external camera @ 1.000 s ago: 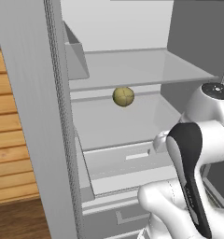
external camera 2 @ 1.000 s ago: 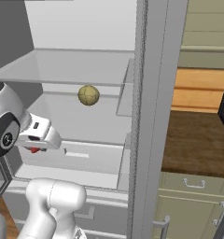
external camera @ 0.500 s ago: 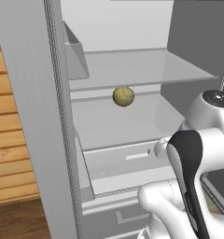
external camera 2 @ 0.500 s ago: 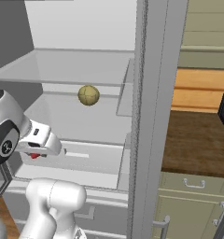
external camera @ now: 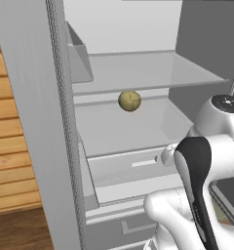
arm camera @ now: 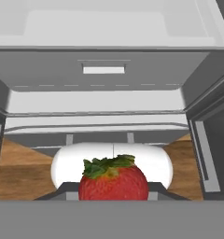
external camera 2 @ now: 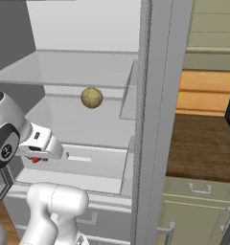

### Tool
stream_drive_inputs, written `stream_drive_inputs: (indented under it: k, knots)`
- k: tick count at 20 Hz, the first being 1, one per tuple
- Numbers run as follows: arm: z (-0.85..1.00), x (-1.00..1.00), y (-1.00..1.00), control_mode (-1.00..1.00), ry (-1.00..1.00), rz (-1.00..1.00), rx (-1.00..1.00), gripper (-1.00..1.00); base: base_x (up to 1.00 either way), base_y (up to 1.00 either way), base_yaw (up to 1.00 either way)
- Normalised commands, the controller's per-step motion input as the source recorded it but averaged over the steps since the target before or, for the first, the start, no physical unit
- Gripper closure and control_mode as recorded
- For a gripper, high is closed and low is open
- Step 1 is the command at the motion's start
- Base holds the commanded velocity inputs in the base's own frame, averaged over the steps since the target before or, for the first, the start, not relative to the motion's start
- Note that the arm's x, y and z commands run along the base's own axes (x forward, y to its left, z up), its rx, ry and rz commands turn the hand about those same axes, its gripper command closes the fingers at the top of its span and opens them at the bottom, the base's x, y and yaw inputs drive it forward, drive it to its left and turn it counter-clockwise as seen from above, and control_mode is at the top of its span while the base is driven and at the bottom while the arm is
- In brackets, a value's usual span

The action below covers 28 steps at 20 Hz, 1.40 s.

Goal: Take the strawberry from the fridge and place it on top of the pancake, located on the dining counter.

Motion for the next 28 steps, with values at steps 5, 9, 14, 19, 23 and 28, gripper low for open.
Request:
stream_drive_inputs:
  k: [5, 9, 14, 19, 23, 28]
  knots:
    - [0.0, 0.0, 0.0, 1.0, 0.0, 0.0, 0.0, 1.0, -0.29, 0.01, 0.33]
    - [0.0, 0.0, 0.0, 1.0, 0.0, 0.0, 0.0, 1.0, -0.44, 0.0, 0.49]
    - [0.0, 0.0, 0.0, 1.0, 0.0, 0.0, 0.0, 1.0, -0.76, 0.02, 0.72]
    - [0.0, 0.0, 0.0, 1.0, 0.0, 0.0, 0.0, 1.0, -0.75, 0.03, 0.73]
    - [0.0, 0.0, 0.0, 1.0, 0.0, 0.0, 0.0, 1.0, -0.74, 0.19, 0.71]
    - [0.0, 0.0, 0.0, 1.0, 0.0, 0.0, 0.0, 1.0, -0.79, 0.35, 0.75]
